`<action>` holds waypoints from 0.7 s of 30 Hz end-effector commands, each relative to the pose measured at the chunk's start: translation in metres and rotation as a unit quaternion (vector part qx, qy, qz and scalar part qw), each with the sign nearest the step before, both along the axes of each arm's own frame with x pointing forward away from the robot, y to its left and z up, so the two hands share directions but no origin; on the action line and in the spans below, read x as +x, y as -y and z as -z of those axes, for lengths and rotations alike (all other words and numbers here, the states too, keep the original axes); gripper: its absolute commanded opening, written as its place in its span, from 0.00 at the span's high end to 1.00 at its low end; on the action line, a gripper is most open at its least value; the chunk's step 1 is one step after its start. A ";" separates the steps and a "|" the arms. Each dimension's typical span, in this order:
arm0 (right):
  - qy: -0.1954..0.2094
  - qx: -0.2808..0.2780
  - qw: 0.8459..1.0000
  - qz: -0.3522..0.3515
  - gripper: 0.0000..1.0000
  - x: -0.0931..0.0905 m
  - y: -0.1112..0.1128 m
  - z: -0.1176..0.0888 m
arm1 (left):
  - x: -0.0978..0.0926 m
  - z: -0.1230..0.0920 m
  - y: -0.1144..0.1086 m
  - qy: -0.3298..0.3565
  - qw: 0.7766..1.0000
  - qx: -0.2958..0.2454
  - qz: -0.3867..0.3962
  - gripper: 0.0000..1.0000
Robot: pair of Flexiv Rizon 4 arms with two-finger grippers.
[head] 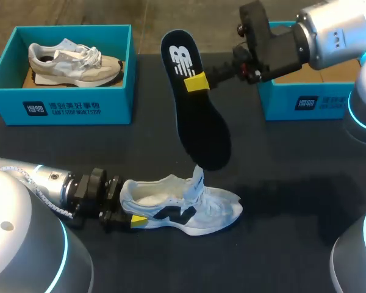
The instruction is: Take the shoe out of the shoebox, open the shoe tongue, remove and reinsert the insole, then place the shoe into the shoebox
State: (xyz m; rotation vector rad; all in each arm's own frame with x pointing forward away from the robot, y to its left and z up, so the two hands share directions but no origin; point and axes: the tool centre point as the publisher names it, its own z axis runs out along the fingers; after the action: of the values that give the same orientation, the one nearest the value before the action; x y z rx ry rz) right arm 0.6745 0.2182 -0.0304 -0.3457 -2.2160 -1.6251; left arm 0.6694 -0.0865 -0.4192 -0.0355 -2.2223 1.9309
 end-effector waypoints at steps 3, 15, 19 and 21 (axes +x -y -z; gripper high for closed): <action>0.000 0.000 1.000 0.000 1.00 0.000 -0.002 0.001 | 0.000 0.001 0.001 0.000 1.000 0.001 -0.001 1.00; 0.014 0.021 0.998 0.051 1.00 -0.025 0.046 -0.016 | 0.000 0.001 0.001 0.000 1.000 0.001 -0.001 1.00; 0.017 0.028 0.997 0.066 1.00 -0.035 0.059 -0.022 | 0.000 0.001 0.001 0.000 1.000 0.001 -0.001 1.00; 0.017 0.028 0.997 0.071 1.00 -0.040 0.062 -0.026 | 0.000 0.001 0.001 0.000 1.000 0.001 -0.001 1.00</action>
State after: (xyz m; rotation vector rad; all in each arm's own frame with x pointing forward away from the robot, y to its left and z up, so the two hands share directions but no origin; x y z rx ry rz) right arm 0.6579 0.1787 -0.0061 -0.4164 -2.1994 -1.7323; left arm 0.6694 -0.0865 -0.4193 -0.0354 -2.2225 1.9308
